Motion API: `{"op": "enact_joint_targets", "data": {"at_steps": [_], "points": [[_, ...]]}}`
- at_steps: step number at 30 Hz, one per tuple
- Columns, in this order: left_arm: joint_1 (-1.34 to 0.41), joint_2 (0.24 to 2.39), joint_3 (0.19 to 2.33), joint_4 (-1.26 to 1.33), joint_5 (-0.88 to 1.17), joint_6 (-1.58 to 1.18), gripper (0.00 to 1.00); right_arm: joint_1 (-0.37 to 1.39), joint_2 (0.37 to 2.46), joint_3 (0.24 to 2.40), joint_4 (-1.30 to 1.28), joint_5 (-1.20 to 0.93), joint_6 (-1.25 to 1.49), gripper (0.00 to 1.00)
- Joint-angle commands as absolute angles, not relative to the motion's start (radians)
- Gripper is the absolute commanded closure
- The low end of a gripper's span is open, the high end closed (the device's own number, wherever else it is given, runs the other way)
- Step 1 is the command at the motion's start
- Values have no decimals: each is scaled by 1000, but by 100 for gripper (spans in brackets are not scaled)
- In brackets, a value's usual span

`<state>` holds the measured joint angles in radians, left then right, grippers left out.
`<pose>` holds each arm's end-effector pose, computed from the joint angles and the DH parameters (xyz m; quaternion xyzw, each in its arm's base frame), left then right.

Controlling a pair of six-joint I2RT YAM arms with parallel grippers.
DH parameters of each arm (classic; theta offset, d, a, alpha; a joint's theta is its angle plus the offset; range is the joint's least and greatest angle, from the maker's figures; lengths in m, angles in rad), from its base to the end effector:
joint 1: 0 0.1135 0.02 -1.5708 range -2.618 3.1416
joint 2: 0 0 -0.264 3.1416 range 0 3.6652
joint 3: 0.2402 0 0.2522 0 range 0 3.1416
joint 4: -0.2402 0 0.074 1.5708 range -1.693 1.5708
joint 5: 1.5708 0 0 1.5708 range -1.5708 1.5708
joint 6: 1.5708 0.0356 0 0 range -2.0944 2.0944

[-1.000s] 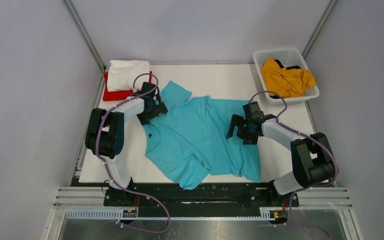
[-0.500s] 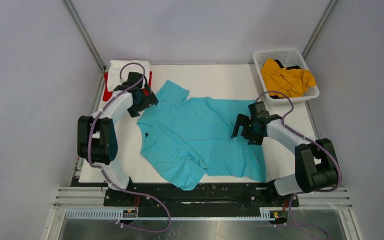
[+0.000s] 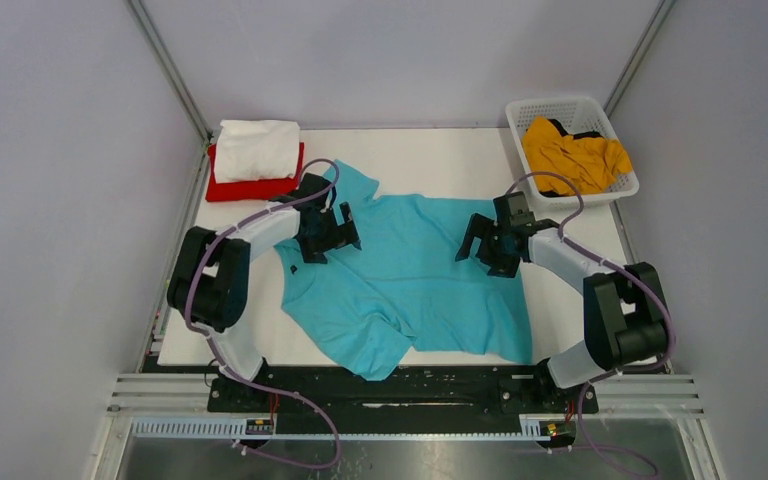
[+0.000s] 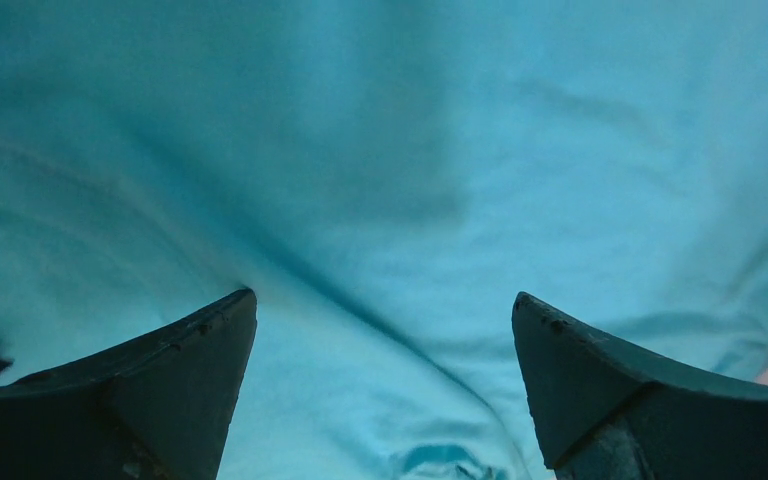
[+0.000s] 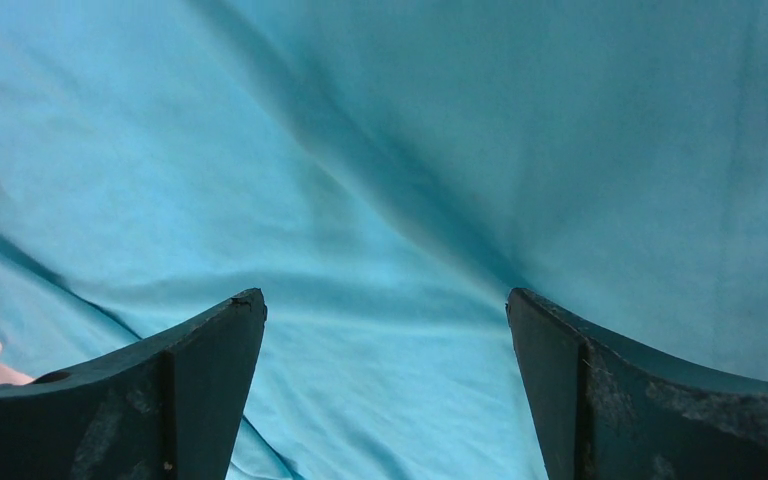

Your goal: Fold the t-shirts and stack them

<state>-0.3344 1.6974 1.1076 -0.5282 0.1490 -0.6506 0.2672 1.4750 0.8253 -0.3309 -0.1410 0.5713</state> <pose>0.3176 -0.1159 0.1908 -0.1365 0.9623 -0.1698 0.1629 0.2754 0.0806 0.1851 0.1243 0.9465 0.1797 0.2376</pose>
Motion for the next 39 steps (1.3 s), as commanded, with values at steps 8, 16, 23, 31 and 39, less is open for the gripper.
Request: {"op": "enact_joint_targets", "data": {"at_steps": [8,16,23,31,39], "points": [[-302,2002,1375,-575,150,-632,1,221,1725,987,-251,-204,663,0],[-239,2205,1664,-664,160,-598,1,137,1849,1126,-245,-272,678,1],[-219,2324,1967,-785,149,-554,1,127,1935,1303,-331,-272,601,0],[-271,1919,1668,-668,141,-528,1,141,1654,1217,-373,-215,545,0],[-440,1444,1081,-510,101,-578,1,140,1143,790,-317,-58,597,1]]}}
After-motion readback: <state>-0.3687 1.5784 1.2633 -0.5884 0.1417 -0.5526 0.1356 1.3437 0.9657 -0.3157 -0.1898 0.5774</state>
